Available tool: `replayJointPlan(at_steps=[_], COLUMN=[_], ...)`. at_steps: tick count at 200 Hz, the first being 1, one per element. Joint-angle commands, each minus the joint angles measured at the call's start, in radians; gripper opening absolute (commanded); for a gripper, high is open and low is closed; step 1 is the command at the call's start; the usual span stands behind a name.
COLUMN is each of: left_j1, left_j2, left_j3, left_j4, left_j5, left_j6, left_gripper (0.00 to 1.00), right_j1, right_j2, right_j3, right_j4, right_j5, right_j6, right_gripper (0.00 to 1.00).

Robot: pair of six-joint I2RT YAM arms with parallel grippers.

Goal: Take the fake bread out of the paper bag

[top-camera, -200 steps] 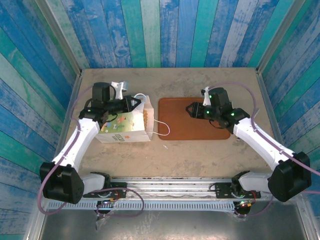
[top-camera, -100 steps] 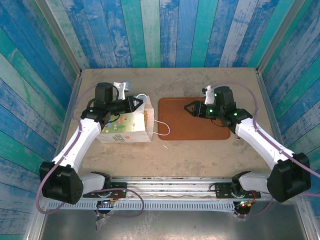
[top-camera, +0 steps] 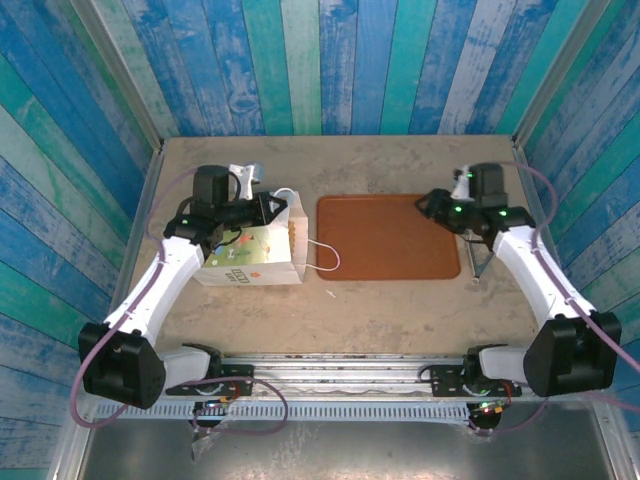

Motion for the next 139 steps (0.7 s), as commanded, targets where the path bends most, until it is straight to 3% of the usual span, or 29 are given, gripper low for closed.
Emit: replayJointPlan(at_steps=[1, 34, 73, 139], left_j1=[-0.005, -0.007, -0.008, -0.008], left_j2=[-0.006, -0.003, 0.003, -0.004], left_j3=[0.013, 0.0, -0.005, -0.003], left_j4=[-0.015, 0.003, 0.005, 0.031], left_j5=[-0.016, -0.013, -0.021, -0.002], left_j6=[0.017, 0.006, 0.001, -0.011], left_gripper=[0.01, 0.0, 0.01, 0.02], right_j1=[-0.096, -0.222, -0.28, -0.304], right_j2=[-0.051, -0.019, 0.137, 0.37], right_j3=[-0.039, -0.028, 0.04, 0.113], right_j4=[-0.15, -0.261, -0.388, -0.419], right_j5=[0.11, 0.238, 0.326, 0.317], right_j6=[-0.083, -0.201, -0.274, -0.364], right_gripper=[0.61, 0.64, 0.71, 0.76])
